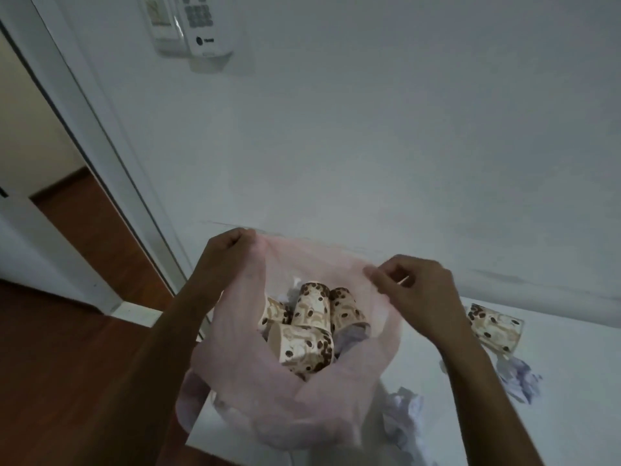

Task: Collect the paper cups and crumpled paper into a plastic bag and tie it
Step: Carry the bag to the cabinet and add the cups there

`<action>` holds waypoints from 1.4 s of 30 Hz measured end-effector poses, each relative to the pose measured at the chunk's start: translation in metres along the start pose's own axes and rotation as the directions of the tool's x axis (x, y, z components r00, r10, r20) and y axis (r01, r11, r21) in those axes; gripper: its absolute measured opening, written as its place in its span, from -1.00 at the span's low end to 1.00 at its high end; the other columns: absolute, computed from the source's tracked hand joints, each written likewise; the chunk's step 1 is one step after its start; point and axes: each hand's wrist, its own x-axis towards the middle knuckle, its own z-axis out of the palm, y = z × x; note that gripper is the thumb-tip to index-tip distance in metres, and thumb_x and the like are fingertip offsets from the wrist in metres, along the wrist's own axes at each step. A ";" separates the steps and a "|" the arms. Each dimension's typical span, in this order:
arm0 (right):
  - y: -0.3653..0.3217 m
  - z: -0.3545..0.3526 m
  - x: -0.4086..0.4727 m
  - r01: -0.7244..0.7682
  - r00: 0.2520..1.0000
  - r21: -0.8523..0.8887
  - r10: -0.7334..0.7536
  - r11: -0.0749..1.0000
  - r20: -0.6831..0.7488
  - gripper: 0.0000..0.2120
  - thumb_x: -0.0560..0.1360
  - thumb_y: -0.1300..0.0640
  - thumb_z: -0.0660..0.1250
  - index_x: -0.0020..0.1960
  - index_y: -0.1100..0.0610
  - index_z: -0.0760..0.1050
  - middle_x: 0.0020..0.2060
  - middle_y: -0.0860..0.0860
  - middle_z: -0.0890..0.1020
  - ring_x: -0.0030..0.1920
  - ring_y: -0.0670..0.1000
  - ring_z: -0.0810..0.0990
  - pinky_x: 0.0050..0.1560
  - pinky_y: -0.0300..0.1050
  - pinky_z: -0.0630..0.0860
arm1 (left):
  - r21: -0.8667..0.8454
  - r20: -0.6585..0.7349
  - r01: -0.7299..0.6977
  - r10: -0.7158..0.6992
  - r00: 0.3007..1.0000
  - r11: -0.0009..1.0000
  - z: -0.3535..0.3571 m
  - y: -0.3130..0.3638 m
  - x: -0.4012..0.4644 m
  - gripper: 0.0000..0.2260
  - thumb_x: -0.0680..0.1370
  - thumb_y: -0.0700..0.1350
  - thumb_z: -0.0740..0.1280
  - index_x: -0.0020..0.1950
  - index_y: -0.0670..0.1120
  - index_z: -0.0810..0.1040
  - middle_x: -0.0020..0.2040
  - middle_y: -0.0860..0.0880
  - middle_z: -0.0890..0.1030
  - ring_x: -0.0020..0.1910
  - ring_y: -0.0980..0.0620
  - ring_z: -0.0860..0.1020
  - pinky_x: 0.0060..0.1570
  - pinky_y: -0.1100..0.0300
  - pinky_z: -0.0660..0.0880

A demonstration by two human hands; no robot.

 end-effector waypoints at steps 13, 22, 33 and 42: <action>0.140 0.061 0.082 -0.044 0.964 -0.296 0.119 0.954 0.239 -0.57 0.49 0.04 0.40 0.33 0.14 0.53 0.25 0.08 0.61 0.24 0.12 0.57 0.21 -0.09 0.46 | -0.041 0.043 -0.014 0.016 0.999 0.999 -0.010 0.004 0.003 -0.74 0.58 -0.03 0.31 -0.17 -0.20 0.59 -0.25 -0.05 0.59 -0.24 0.07 0.50 -0.25 0.27 0.43; 0.173 0.092 0.059 -0.227 0.971 -0.384 0.238 0.895 -0.019 -0.71 0.52 0.29 0.31 -0.29 0.00 0.42 -0.38 -0.12 0.50 -0.34 -0.08 0.47 -0.24 -0.20 0.44 | -0.026 0.094 -0.013 0.015 0.995 1.000 -0.005 0.001 0.002 -0.70 0.63 -0.05 0.25 -0.13 -0.27 0.55 -0.28 -0.08 0.55 -0.26 0.07 0.46 -0.27 0.27 0.40; 0.021 -0.009 -0.009 -0.165 0.955 0.187 0.204 0.968 -0.213 -0.65 0.35 -0.10 0.55 -0.05 -0.05 0.43 -0.16 -0.03 0.67 -0.33 -0.04 0.65 -0.39 -0.12 0.55 | -0.057 0.121 -0.018 0.025 0.992 0.998 0.030 0.023 0.010 -0.71 0.65 -0.06 0.20 -0.02 -0.23 0.61 -0.16 -0.04 0.60 -0.19 0.10 0.51 -0.20 0.33 0.43; -0.009 0.037 -0.039 -0.048 0.959 0.124 0.011 0.991 0.285 -0.47 0.41 -0.25 0.43 0.36 -0.25 0.43 0.29 -0.30 0.53 0.22 -0.22 0.54 0.19 -0.22 0.53 | 0.005 0.257 -0.085 0.080 0.963 0.996 0.052 0.029 0.010 -0.74 0.64 -0.03 0.21 -0.12 -0.06 0.63 -0.20 0.02 0.64 -0.16 0.09 0.56 -0.11 0.21 0.44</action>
